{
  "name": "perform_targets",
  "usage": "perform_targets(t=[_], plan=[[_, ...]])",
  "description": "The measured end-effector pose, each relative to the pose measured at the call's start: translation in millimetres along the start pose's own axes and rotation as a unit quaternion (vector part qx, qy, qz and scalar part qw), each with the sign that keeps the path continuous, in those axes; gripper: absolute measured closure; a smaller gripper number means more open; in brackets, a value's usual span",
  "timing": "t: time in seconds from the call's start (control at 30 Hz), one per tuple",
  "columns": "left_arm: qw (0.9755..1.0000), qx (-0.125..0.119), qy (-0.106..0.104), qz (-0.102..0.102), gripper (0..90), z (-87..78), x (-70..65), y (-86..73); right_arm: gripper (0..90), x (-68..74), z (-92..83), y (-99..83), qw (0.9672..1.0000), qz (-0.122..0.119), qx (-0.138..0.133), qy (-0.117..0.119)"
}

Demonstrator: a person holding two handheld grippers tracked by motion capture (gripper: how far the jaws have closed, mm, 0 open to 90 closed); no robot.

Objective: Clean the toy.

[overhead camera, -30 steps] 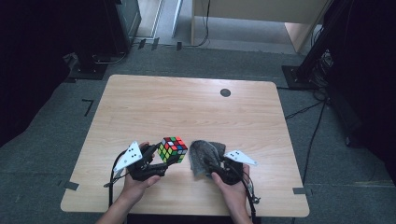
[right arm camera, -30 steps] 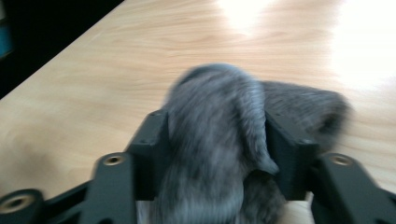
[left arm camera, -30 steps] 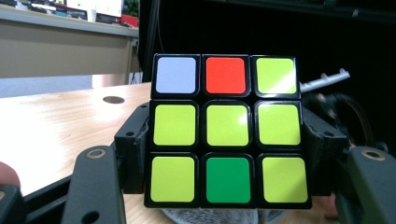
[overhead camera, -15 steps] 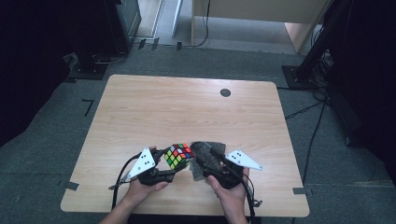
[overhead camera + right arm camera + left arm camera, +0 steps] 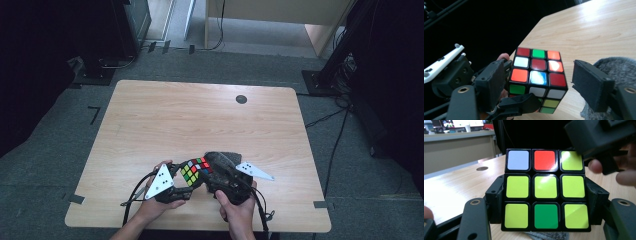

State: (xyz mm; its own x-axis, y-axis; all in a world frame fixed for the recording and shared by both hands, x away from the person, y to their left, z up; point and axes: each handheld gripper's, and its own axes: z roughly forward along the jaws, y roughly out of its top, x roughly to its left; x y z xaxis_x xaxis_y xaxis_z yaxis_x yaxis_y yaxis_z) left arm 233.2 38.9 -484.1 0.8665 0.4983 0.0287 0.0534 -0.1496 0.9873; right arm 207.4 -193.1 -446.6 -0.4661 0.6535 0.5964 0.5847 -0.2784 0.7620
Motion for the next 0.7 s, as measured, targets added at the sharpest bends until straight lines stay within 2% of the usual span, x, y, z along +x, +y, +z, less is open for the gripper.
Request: perform_targets(t=[0.13,0.27,0.43,0.57,0.7], plan=[[0.9999,-0.009,0.006,0.009,34.3,-0.3,-3.7,2.2,23.1,-0.4,4.5,-1.9,0.9997,0.02,0.01,-0.007],[0.9996,-0.018,0.015,0.017,34.3,0.1,-4.3,9.4,24.4,0.7,4.1,2.2,0.9992,0.039,0.01,0.003],[0.9989,-0.032,0.018,0.029,34.3,2.9,-4.6,23.4,26.2,9.8,6.0,13.5,0.9993,0.034,0.015,-0.002],[0.9985,-0.032,0.017,0.042,34.2,7.1,-0.3,33.0,33.2,13.6,9.3,23.6,0.9995,0.031,0.01,0.001],[0.9991,-0.029,0.015,0.028,34.2,8.6,3.9,29.2,34.3,13.1,11.8,26.4,0.9997,0.023,0.009,0.0]])
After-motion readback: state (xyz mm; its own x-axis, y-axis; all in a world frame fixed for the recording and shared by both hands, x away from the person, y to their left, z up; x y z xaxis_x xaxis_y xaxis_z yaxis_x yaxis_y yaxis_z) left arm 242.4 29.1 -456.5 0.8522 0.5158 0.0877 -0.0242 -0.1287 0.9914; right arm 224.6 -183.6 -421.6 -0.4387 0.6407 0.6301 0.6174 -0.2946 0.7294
